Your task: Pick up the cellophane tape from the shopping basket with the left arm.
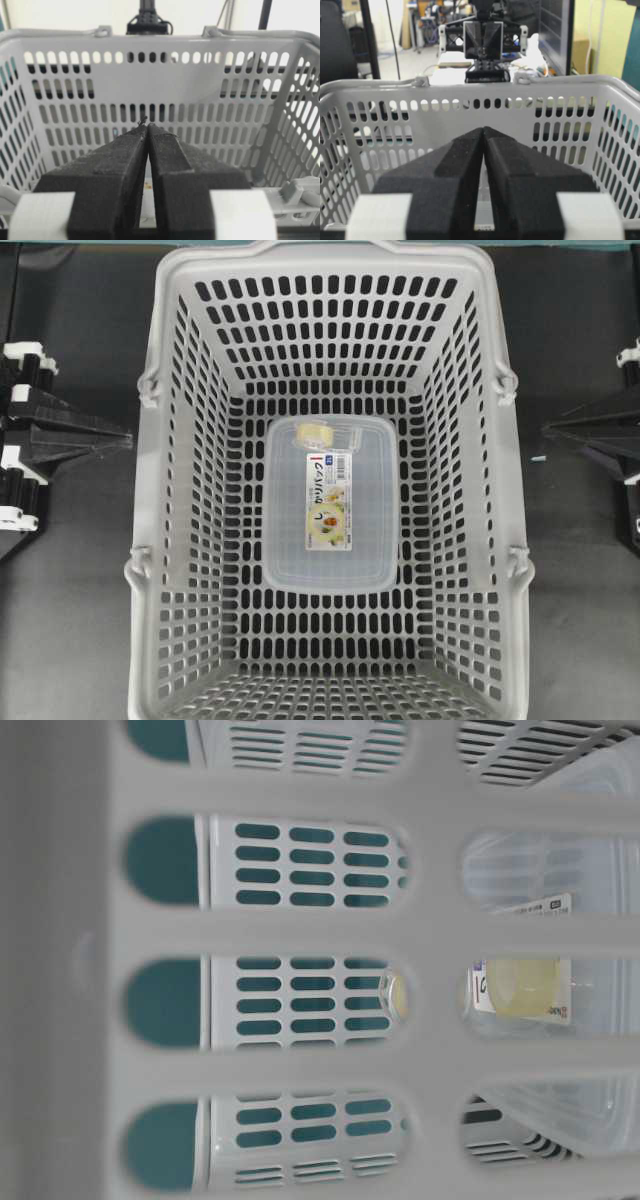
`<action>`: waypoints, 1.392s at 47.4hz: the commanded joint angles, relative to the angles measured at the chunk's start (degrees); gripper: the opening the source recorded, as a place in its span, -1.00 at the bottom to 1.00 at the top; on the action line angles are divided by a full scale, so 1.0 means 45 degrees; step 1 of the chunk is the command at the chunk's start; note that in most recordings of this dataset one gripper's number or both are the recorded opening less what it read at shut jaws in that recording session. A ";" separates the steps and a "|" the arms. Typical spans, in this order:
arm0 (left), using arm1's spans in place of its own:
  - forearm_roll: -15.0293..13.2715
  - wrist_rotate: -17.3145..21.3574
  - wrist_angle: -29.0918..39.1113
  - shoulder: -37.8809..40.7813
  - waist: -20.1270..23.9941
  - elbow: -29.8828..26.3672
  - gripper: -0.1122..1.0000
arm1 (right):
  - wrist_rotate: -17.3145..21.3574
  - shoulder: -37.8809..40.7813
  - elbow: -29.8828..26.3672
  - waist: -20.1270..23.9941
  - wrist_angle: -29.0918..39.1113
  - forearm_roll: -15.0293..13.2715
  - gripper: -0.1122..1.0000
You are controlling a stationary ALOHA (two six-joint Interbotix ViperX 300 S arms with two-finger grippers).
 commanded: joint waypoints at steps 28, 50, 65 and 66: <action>0.0527 -0.1348 0.7363 0.3262 -0.0918 -0.5645 -0.80 | 0.0840 -0.0977 -0.0410 0.0234 0.2168 0.0078 -0.79; 0.0527 -0.1055 1.1289 0.8203 -0.0879 -0.9785 -0.80 | 0.0840 -0.0996 -0.0391 0.0254 0.2344 0.0078 -0.72; 0.0527 -0.0703 1.3398 1.0723 -0.0781 -1.1875 -0.41 | 0.0859 -0.0996 -0.0254 0.0254 0.2344 0.0078 -0.13; 0.0527 -0.0742 1.3457 1.0840 -0.0781 -1.1953 -0.31 | 0.0840 -0.0996 -0.0254 0.0254 0.2344 0.0078 -0.09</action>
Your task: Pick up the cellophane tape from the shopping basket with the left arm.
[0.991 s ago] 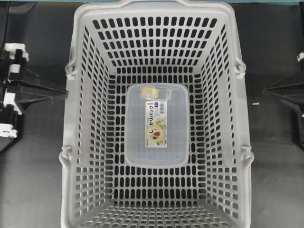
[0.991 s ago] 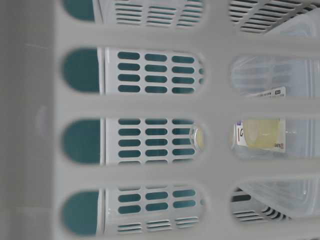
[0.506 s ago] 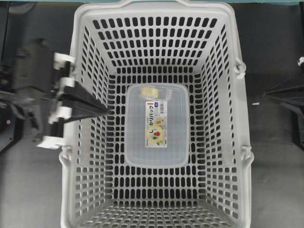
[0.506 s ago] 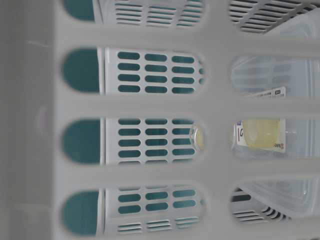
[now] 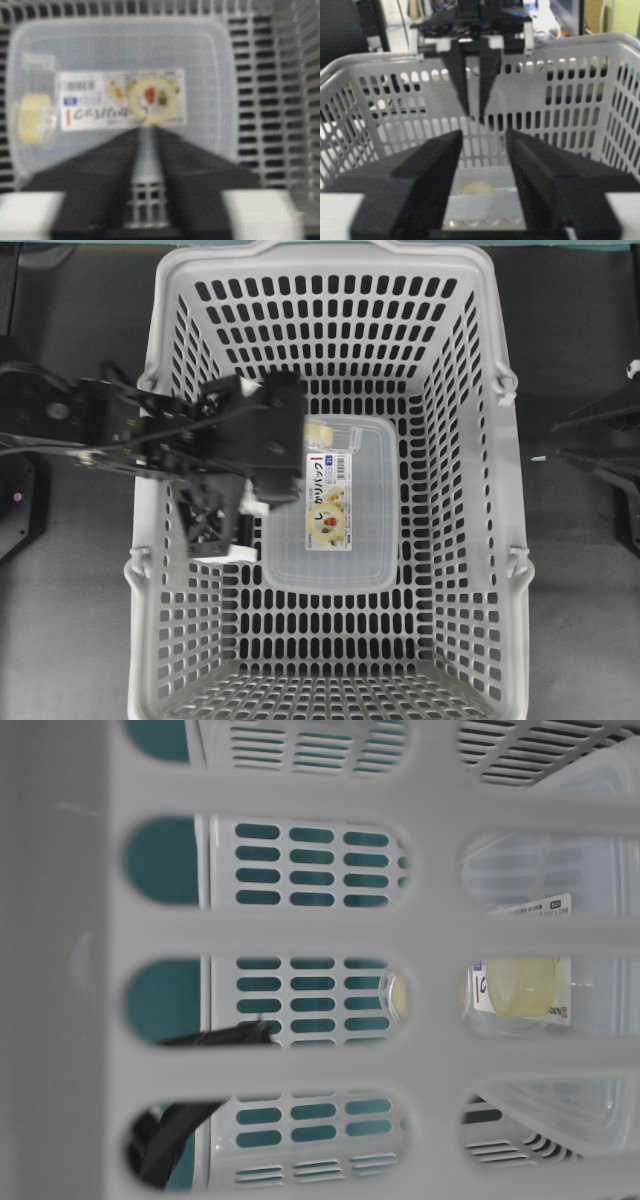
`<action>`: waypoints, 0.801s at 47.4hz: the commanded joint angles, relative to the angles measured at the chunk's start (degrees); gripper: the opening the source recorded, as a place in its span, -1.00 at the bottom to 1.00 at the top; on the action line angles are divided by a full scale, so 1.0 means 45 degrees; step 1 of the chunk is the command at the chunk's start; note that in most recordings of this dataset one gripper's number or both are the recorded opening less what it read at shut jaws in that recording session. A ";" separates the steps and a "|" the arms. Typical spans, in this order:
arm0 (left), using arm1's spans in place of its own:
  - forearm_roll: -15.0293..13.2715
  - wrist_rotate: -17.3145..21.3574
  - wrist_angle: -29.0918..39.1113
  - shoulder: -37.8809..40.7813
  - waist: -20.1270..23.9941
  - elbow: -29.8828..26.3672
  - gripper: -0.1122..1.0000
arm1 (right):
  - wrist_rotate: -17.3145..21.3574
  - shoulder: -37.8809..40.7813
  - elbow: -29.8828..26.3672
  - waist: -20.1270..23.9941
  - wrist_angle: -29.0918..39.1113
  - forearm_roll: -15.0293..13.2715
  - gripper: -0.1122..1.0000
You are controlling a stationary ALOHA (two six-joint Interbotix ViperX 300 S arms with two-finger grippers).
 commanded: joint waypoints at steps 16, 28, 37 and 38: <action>0.0039 -0.0137 0.0957 0.2266 0.0117 -0.1621 0.80 | -0.0039 0.0059 -0.0137 0.0020 -0.0059 0.0039 0.09; 0.0039 -0.0176 0.0957 0.3477 0.0078 -0.1738 0.82 | 0.0000 0.0059 -0.0137 0.0039 -0.0059 0.0039 0.09; 0.0039 -0.0156 0.0840 0.3926 0.0078 -0.1660 0.82 | 0.0000 0.0059 -0.0137 0.0039 -0.0059 0.0039 0.09; 0.0039 -0.0156 0.0781 0.3965 0.0059 -0.1660 0.82 | 0.0000 0.0059 -0.0137 0.0039 -0.0059 0.0039 0.09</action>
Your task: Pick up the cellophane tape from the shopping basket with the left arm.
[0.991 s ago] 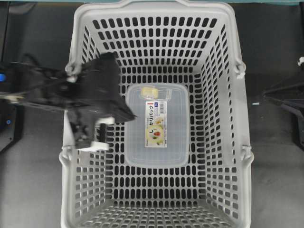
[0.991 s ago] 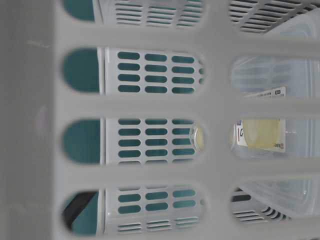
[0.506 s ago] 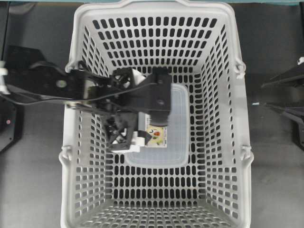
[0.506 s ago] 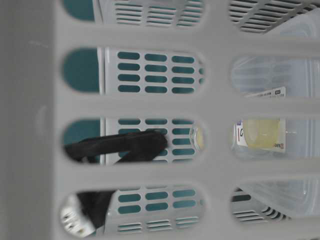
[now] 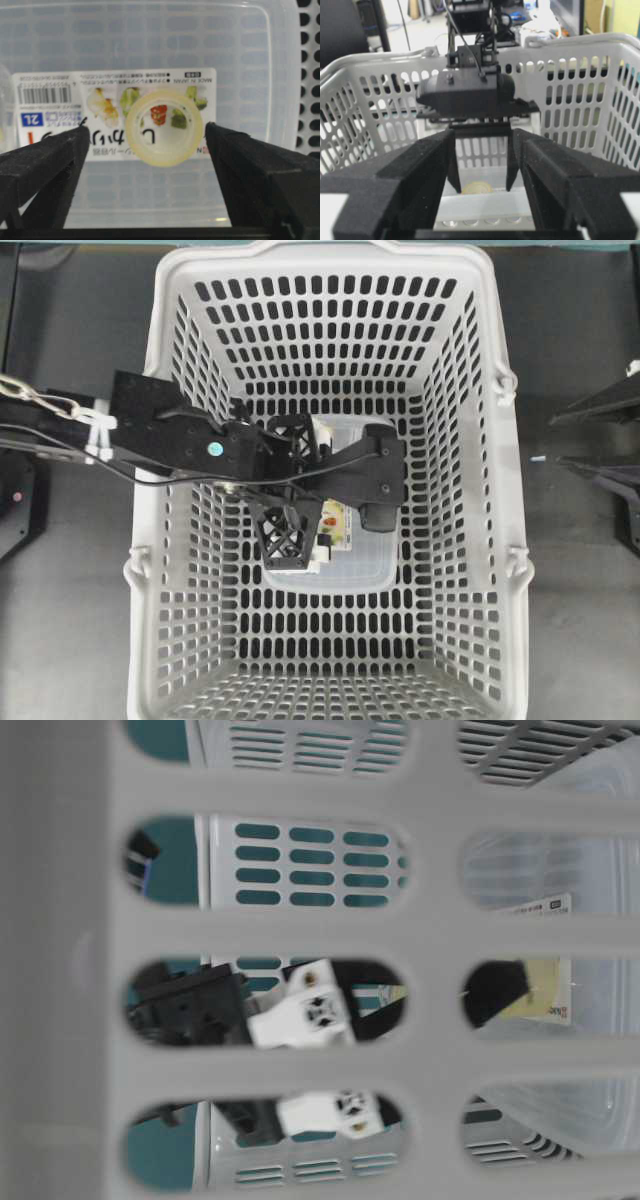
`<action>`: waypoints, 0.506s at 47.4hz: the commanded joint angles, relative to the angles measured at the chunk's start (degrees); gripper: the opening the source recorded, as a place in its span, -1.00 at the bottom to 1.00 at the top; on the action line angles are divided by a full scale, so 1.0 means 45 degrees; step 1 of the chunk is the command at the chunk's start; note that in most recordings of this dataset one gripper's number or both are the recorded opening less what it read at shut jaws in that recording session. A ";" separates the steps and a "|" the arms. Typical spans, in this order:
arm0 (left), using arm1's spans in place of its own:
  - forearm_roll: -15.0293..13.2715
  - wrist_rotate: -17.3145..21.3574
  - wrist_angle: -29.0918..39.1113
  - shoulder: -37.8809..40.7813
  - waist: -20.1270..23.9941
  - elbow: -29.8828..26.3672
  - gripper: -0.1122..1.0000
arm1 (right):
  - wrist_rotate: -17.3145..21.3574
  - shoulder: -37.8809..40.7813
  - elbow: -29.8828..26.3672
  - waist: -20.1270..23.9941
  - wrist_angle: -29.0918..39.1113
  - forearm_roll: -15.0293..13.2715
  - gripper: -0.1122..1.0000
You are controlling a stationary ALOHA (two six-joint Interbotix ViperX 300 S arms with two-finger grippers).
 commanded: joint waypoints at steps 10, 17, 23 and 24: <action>0.0039 0.0078 -0.0371 0.0273 -0.0059 -0.0098 0.82 | 0.0020 0.0078 -0.0137 0.0020 -0.0059 0.0039 0.09; 0.0059 0.0176 -0.0371 0.0371 -0.0215 -0.0078 0.81 | 0.0020 0.0078 -0.0117 0.0020 -0.0059 0.0039 0.09; 0.0039 0.0156 -0.0391 0.0352 -0.0293 -0.0098 0.71 | 0.0020 0.0078 -0.0059 0.0078 -0.0078 0.0039 0.09; 0.0039 0.0156 -0.0391 0.0352 -0.0313 -0.0098 0.67 | 0.0020 0.0078 -0.0059 0.0078 -0.0059 0.0020 0.09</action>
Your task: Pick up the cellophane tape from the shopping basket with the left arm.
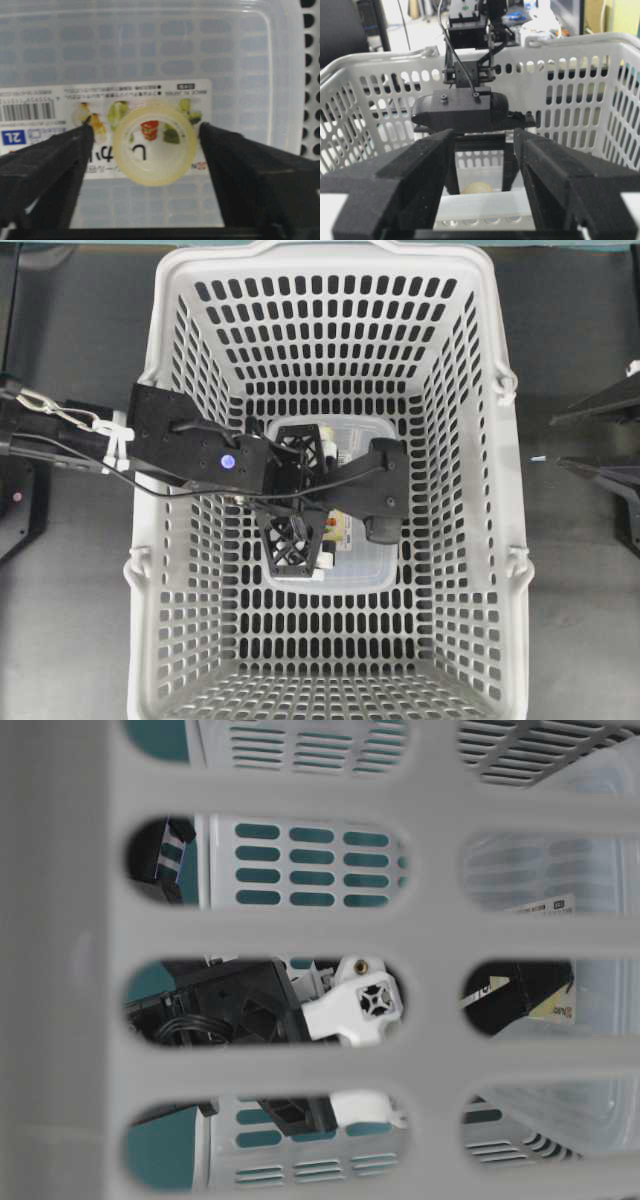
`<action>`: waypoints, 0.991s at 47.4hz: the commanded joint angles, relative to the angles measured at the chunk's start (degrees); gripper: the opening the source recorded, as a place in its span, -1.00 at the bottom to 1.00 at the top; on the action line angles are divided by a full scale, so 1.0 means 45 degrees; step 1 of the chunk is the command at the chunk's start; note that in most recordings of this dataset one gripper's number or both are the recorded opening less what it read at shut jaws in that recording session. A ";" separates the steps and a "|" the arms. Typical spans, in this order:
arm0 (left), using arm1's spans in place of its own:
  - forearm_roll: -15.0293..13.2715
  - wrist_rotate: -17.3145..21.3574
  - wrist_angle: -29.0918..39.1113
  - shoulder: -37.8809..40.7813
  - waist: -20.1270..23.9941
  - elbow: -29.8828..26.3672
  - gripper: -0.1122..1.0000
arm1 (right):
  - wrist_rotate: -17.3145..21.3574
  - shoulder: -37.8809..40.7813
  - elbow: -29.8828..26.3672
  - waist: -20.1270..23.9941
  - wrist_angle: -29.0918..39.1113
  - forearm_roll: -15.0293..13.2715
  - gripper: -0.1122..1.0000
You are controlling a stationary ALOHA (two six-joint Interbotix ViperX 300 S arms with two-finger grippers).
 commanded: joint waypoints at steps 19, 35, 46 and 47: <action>0.0039 0.0293 0.1328 -0.1035 -0.0039 -0.1523 0.10 | 0.0039 0.0078 -0.0020 0.0176 -0.0059 0.0039 0.09; 0.0039 0.0195 0.5996 -0.1289 -0.0039 -0.5742 0.10 | 0.0039 0.0078 0.0020 0.0254 -0.0078 0.0039 0.09; 0.0039 0.0156 0.6719 -0.1133 -0.0234 -0.6367 0.10 | 0.0020 0.0078 0.0039 0.0273 -0.0078 0.0039 0.09; 0.0039 0.0156 0.6719 -0.1133 -0.0234 -0.6367 0.10 | 0.0020 0.0078 0.0039 0.0273 -0.0059 0.0039 0.09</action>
